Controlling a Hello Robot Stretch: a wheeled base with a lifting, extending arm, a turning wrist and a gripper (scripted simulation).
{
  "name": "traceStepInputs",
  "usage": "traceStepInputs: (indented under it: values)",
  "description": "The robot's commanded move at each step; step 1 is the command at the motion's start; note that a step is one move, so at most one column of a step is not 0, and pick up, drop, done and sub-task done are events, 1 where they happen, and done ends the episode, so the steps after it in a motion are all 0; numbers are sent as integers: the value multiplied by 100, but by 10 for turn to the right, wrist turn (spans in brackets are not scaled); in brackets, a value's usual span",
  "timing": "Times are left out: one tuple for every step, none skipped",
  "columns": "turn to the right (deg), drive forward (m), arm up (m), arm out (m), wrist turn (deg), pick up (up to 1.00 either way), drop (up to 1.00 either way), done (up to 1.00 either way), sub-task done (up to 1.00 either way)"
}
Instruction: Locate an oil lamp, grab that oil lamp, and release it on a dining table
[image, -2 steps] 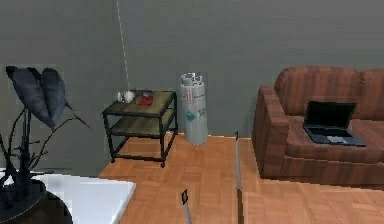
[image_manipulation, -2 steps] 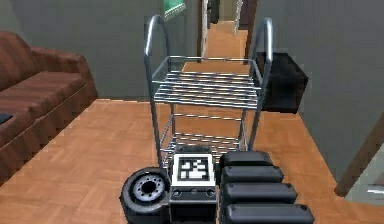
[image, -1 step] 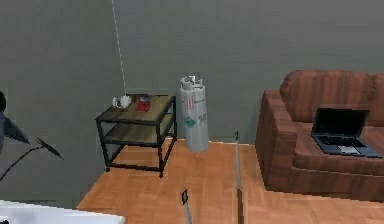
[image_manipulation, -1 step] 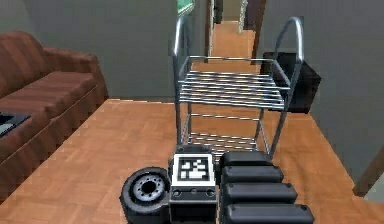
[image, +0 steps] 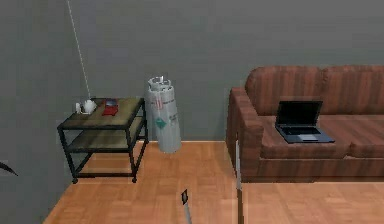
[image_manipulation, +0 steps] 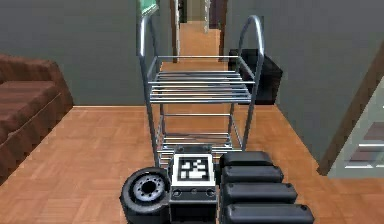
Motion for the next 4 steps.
traceStepInputs:
  values:
    - [60, 0, 0, 0, 0, 0, 0, 0, 0]
    - [-90, 0, 0, 0, 0, 0, 0, 0, 0]
    - [-150, 0, 0, 0, 0, 0, 0, 0, 0]
    - [0, 25, 0, 0, 0, 0, 0, 0, 0]
